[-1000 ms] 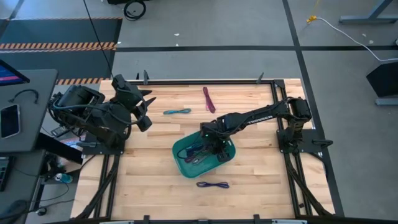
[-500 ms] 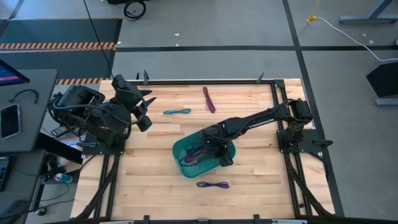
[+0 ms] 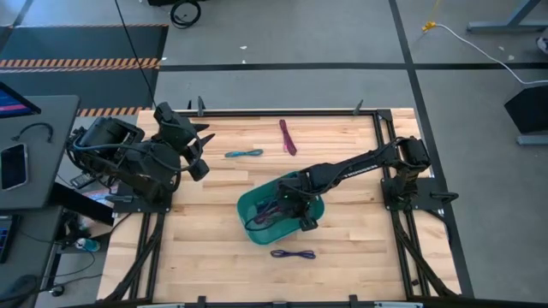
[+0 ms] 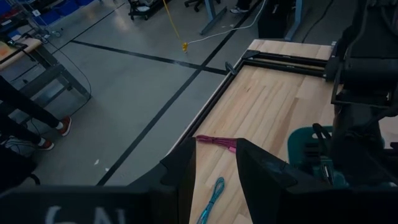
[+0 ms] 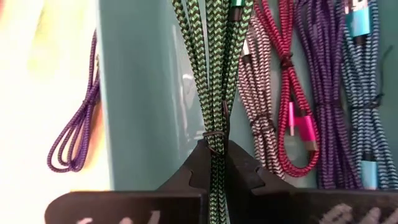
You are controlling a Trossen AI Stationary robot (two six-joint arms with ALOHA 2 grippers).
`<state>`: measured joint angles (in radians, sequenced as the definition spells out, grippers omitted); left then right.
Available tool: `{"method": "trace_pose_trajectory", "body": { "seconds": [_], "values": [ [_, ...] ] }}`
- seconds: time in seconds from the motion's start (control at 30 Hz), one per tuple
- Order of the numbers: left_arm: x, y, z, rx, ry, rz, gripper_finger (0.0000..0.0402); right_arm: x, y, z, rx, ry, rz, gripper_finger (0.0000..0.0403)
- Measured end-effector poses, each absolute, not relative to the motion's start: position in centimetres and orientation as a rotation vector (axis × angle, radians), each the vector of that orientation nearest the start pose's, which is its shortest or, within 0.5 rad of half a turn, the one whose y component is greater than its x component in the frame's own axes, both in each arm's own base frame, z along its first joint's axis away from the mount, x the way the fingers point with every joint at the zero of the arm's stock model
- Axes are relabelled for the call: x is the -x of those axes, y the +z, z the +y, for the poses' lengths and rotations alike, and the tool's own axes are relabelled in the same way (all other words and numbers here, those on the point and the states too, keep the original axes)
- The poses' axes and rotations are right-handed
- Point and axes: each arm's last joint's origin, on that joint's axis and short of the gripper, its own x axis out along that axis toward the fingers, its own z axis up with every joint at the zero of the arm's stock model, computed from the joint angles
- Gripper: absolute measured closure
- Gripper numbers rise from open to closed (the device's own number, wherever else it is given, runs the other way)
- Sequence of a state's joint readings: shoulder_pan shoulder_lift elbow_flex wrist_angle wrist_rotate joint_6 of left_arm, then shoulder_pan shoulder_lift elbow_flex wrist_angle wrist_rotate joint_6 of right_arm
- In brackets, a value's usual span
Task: Pick and place USB-C Cables
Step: Put the green charger cable into the blue bin
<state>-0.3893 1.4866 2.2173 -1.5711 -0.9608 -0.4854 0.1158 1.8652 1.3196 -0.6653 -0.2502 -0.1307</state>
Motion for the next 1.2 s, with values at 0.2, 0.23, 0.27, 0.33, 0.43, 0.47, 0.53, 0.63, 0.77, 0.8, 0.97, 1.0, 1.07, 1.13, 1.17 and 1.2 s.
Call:
{"method": "trace_pose_trajectory", "body": {
  "seconds": [0.2, 0.23, 0.27, 0.33, 0.43, 0.47, 0.53, 0.63, 0.77, 0.8, 0.97, 1.0, 1.07, 1.13, 1.17, 1.2],
  "values": [
    [-19.07, 51.2, -5.26, -0.076, 0.673, 0.509, 0.028, -36.76, 19.04, 4.93, 0.043, 0.374, 1.194, 0.0372],
    [-19.07, 51.2, -5.27, -0.076, 0.672, 0.509, 0.028, -36.77, 19.05, 4.93, 0.043, 0.375, 1.194, 0.0371],
    [-19.1, 51.18, -5.27, -0.076, 0.673, 0.51, 0.028, -36.77, 19.05, 4.93, 0.043, 0.375, 1.194, 0.0371],
    [-19.27, 51.11, -5.34, -0.079, 0.674, 0.513, 0.028, -36.76, 19.04, 4.93, 0.042, 0.376, 1.194, 0.0375],
    [-19.34, 51.07, -5.37, -0.08, 0.674, 0.515, 0.028, -36.76, 19.04, 4.93, 0.042, 0.376, 1.194, 0.0382],
    [-19.31, 51.08, -5.36, -0.08, 0.674, 0.514, 0.028, -36.76, 19.05, 4.93, 0.042, 0.376, 1.194, 0.0382],
    [-19.29, 51.1, -5.35, -0.08, 0.674, 0.514, 0.028, -36.76, 19.04, 4.93, 0.042, 0.377, 1.194, 0.0382],
    [-19.29, 51.1, -5.35, -0.079, 0.674, 0.513, 0.028, -36.76, 19.04, 4.91, 0.045, 0.373, 1.195, 0.0382],
    [-19.29, 51.1, -5.35, -0.079, 0.674, 0.513, 0.028, -36.78, 19.01, 4.72, 0.073, 0.337, 1.198, 0.0382],
    [-19.29, 51.1, -5.35, -0.079, 0.674, 0.513, 0.028, -36.76, 19.0, 4.7, 0.076, 0.332, 1.201, 0.0382],
    [-19.29, 51.1, -5.35, -0.079, 0.674, 0.513, 0.028, -36.58, 18.93, 4.69, 0.076, 0.334, 1.22, 0.0382],
    [-19.29, 51.1, -5.35, -0.079, 0.674, 0.513, 0.028, -36.53, 18.91, 4.68, 0.076, 0.334, 1.226, 0.0382],
    [-19.29, 51.1, -5.35, -0.079, 0.674, 0.513, 0.028, -36.42, 18.87, 4.66, 0.076, 0.334, 1.238, 0.0382],
    [-19.29, 51.1, -5.35, -0.079, 0.674, 0.513, 0.028, -36.39, 18.86, 4.67, 0.076, 0.334, 1.241, 0.0382],
    [-19.29, 51.1, -5.35, -0.079, 0.674, 0.513, 0.028, -36.39, 18.86, 4.67, 0.075, 0.335, 1.24, 0.0382],
    [-19.29, 51.1, -5.35, -0.079, 0.674, 0.513, 0.028, -36.4, 18.86, 4.66, 0.075, 0.334, 1.24, 0.0382]
  ]
}}
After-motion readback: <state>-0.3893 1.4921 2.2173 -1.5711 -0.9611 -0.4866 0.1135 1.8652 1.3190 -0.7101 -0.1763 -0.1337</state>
